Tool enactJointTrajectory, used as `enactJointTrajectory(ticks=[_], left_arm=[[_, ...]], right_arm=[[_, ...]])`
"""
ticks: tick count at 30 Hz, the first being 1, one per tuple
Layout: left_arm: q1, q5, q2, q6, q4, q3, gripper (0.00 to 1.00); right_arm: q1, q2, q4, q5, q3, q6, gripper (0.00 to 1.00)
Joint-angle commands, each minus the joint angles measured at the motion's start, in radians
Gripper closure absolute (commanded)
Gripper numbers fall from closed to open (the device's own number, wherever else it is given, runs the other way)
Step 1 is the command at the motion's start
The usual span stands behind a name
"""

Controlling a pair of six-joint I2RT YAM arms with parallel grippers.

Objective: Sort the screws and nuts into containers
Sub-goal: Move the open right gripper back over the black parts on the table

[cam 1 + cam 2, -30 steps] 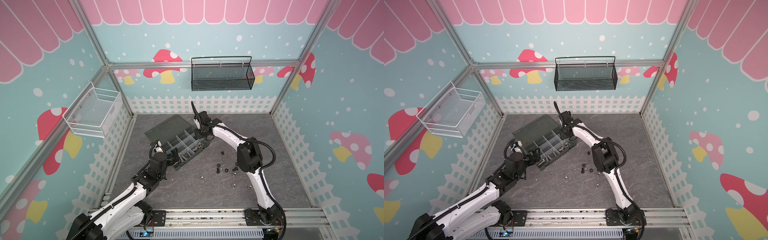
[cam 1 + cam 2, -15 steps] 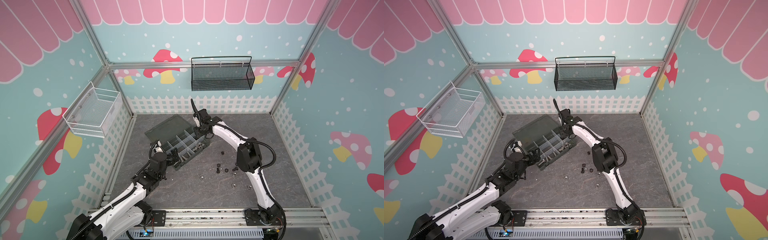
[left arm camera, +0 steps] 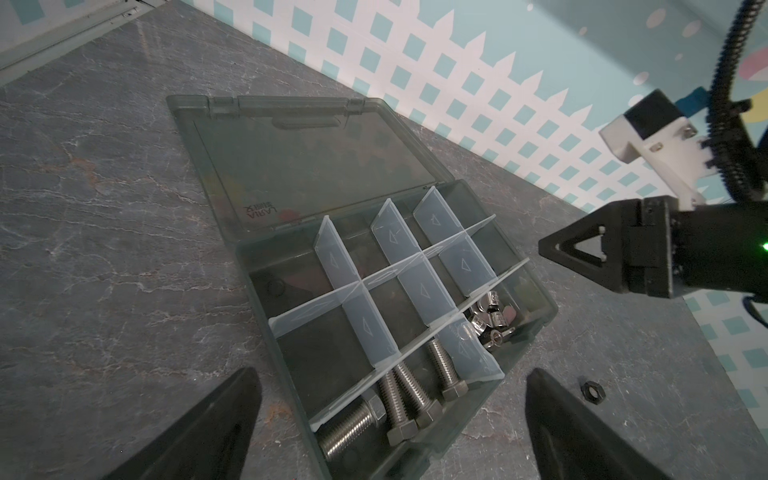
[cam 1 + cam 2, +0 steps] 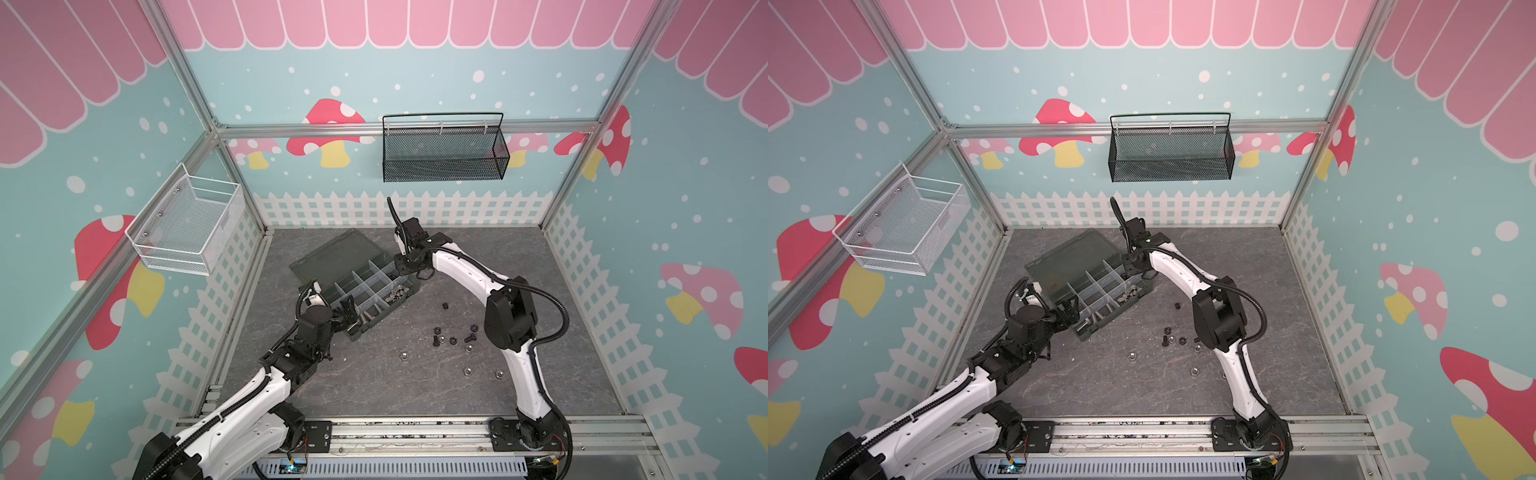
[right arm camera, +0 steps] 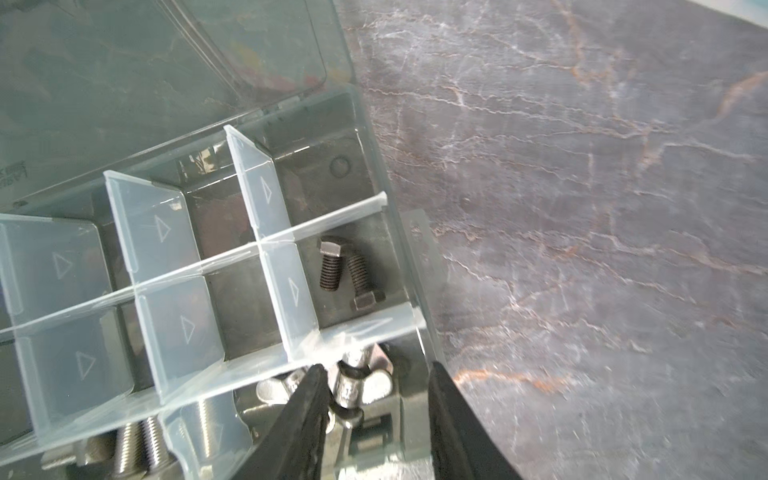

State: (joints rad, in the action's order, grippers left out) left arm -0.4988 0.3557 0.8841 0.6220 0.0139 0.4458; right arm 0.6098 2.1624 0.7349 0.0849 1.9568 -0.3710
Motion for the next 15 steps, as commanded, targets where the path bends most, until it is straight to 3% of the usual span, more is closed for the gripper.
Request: enactJointTrajectory(ticks=[1,15], left_arm=[[0.005,0.015,-0.013,0.019,0.011,0.001,0.00],[0.006,-0.009,0.042,0.014,-0.015,0.025,0.00]], right_arm=[[0.006,-0.113,-0.002,0.066,-0.127,-0.053,0.58],[0.001,-0.526,-0.046,0.108,-0.761,-0.312,0.51]])
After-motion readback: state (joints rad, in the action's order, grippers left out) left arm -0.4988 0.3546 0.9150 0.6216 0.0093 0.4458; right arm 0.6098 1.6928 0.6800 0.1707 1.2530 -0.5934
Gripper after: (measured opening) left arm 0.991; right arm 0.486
